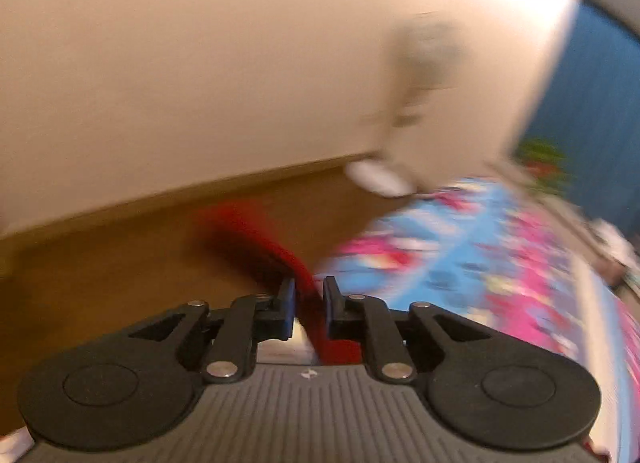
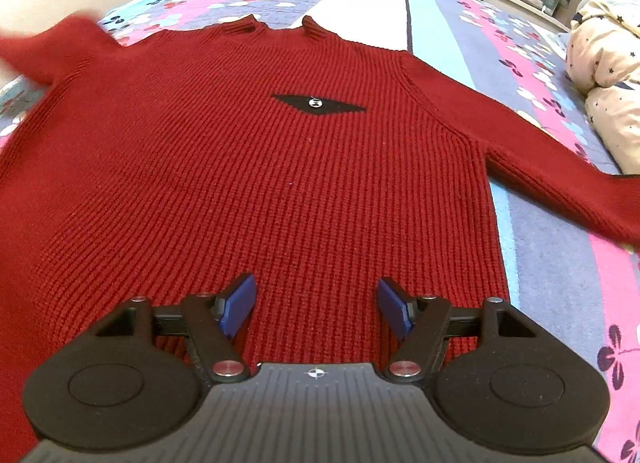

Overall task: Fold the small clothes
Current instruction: 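Release the sleeve and bring both grippers back over the sweater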

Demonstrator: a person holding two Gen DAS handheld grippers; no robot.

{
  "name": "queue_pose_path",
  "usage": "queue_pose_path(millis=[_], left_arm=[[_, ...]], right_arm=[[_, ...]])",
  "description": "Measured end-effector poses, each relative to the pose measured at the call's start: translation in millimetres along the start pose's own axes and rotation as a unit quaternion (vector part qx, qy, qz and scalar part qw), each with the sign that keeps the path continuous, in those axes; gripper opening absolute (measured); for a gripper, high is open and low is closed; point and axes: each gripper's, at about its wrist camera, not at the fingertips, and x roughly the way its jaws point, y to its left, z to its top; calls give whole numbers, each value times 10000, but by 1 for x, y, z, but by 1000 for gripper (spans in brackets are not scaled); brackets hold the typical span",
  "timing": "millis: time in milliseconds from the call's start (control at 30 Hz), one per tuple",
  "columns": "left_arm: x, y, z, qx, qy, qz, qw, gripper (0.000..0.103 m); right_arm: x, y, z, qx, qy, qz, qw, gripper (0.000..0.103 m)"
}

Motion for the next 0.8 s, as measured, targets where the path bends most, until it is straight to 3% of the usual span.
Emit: queue_pose_path(millis=[67,100,233,267,333,467,633,700,800], left_arm=[[-2,17,3,-217,231,401,9987,22],[-9,12,-1,-116,232,285,9993,25],[-45,-36,-55,626,324,-798,9943,55],[-55,-51,-75,778,484,-1091,9898,57],[-73,-77,-118,1068,882,-1578,9777,57],[-120,-96,-200,1794,1505,-2348,9434,57],[-198,-75,-280,2938,1702,-3044,8900,57],[-219,-62,-303,3184,1725,-3163,8768,57],[-242,-38,-321,3296,1833,-3211,8687,57]], right_arm=[[1,0,0,9,3,-16,10000,69],[1,0,0,7,1,-29,10000,70],[3,0,1,24,-20,-78,10000,72],[3,-1,1,41,-37,-78,10000,72],[1,-3,0,91,-98,-86,9999,72],[-17,-20,-4,309,-464,-325,9979,71],[-58,-80,-21,1698,-885,-343,9809,70],[-73,-102,-35,2244,-986,-285,9691,70],[-91,-120,-61,2731,-1002,-185,9566,70]])
